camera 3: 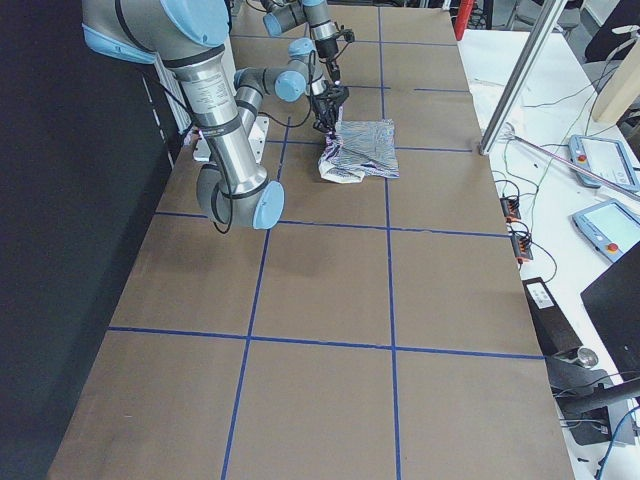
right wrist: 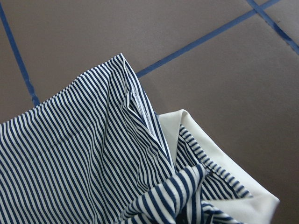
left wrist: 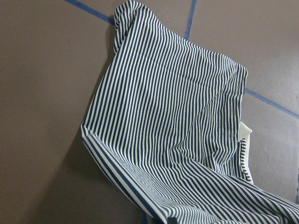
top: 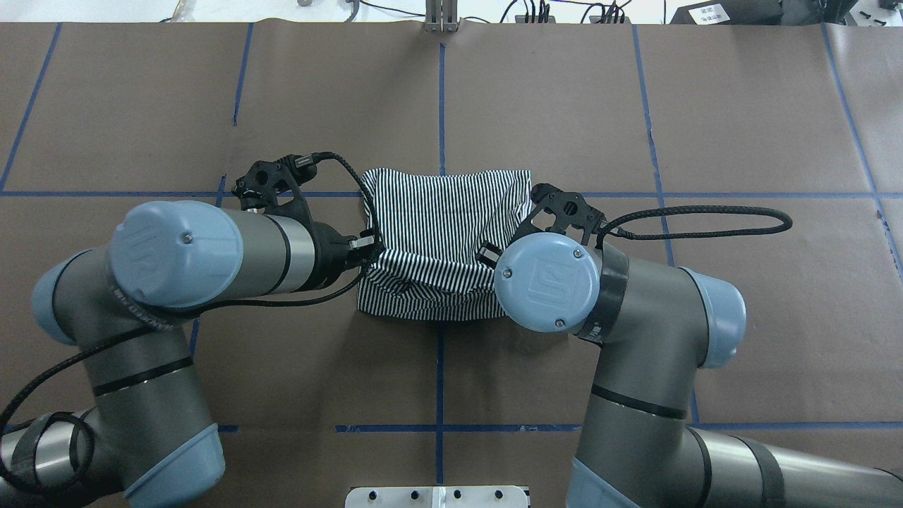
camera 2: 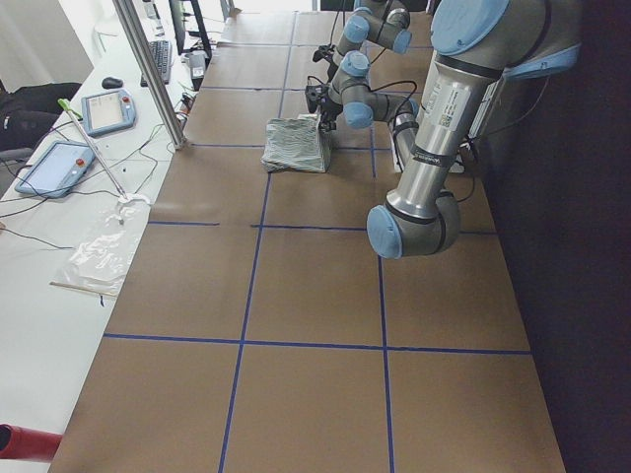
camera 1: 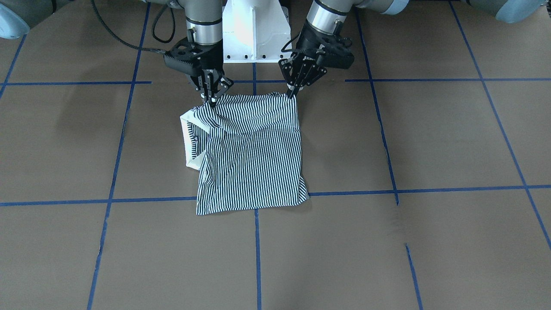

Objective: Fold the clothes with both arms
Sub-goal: 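Lift the near edge with both grippers and fold it away from the robot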

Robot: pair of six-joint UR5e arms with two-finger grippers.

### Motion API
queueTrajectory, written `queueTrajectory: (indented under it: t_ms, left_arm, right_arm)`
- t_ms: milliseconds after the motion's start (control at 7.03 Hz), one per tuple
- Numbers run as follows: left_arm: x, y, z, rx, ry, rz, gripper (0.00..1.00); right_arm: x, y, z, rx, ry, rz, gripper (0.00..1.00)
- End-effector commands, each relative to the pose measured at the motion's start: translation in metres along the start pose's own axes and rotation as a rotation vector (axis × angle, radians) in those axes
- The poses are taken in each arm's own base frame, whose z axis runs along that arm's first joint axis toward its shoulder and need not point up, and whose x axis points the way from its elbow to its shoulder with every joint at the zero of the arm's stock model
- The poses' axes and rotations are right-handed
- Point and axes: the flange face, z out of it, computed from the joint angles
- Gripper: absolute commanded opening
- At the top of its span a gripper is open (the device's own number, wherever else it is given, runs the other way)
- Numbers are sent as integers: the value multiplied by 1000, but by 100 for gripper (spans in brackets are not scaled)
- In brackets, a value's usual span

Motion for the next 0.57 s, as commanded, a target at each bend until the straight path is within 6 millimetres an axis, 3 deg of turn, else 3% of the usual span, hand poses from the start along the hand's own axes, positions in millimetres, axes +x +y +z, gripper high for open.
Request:
queueTrajectory:
  t_ms: [0,284,427]
  left_arm:
    - [8,-63,35,84,-64,27,0]
    - [3,-98,63,121,-90,42,0]
    - [0,-108,85,128,-108,52,0]
  right_arm:
    - [-57,-36,44,55,9,23,0]
    - [-95,-64,95,87,4,25,0]
    - [-99,-75,118,100,15,23,0]
